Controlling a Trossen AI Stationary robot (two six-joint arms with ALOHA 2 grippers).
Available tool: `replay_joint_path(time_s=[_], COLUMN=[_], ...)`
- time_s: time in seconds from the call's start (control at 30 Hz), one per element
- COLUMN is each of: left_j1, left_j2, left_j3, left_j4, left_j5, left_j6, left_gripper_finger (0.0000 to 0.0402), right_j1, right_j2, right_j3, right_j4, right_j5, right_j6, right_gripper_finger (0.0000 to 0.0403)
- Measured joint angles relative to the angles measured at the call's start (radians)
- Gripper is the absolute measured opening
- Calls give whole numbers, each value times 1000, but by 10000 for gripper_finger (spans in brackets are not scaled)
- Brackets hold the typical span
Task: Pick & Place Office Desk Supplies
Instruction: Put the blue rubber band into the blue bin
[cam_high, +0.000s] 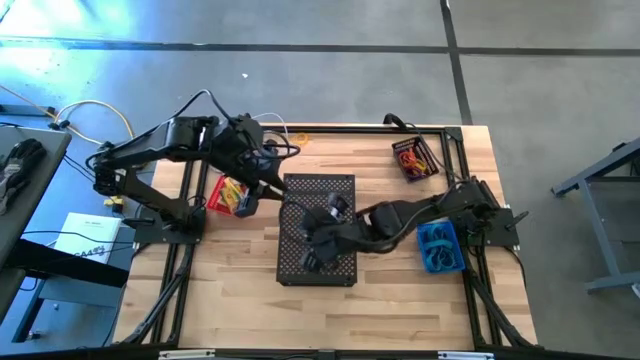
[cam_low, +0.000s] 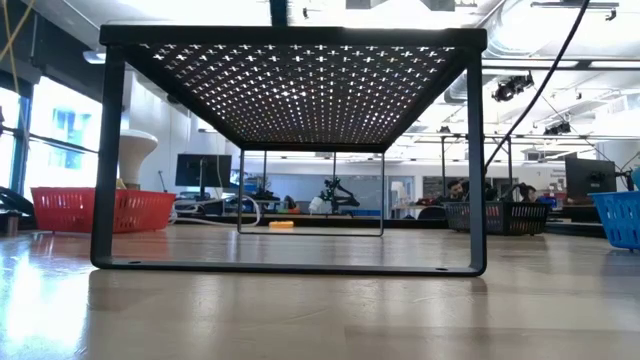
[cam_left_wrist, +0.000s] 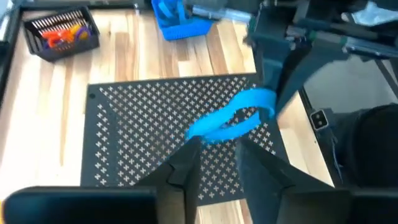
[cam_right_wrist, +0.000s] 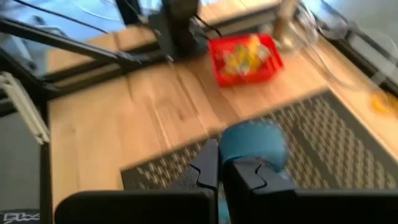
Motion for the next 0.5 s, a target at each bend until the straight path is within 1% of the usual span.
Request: replay_joint_path(time_s=[0.1, 0.23, 0.3, 0.4, 0.47, 0.5], left_j1=[0, 12, 27, 52, 73, 83], left_j2=[19, 49, 63, 80, 93, 100], left_j3=[0, 0, 0, 0, 0, 0], left_j4=[2, -1, -2, -2, -2, -2], left_j5=[-14, -120, -150, -158, -157, -157], left_j6=[8, 33, 58, 71, 71, 72], left_gripper_finger=[114, 119, 120, 120, 120, 120], right_j1=[34, 95, 132, 185, 223, 238], right_j2=[0, -11, -26, -48, -55, -55], right_j3=[0, 0, 0, 0, 0, -4], right_j4=[-113, -290, -385, -540, -670, -688], right_j5=[54, 147, 188, 233, 233, 228], right_j6=[120, 319, 430, 615, 776, 847], right_gripper_finger=[3, 3, 3, 3, 3, 3])
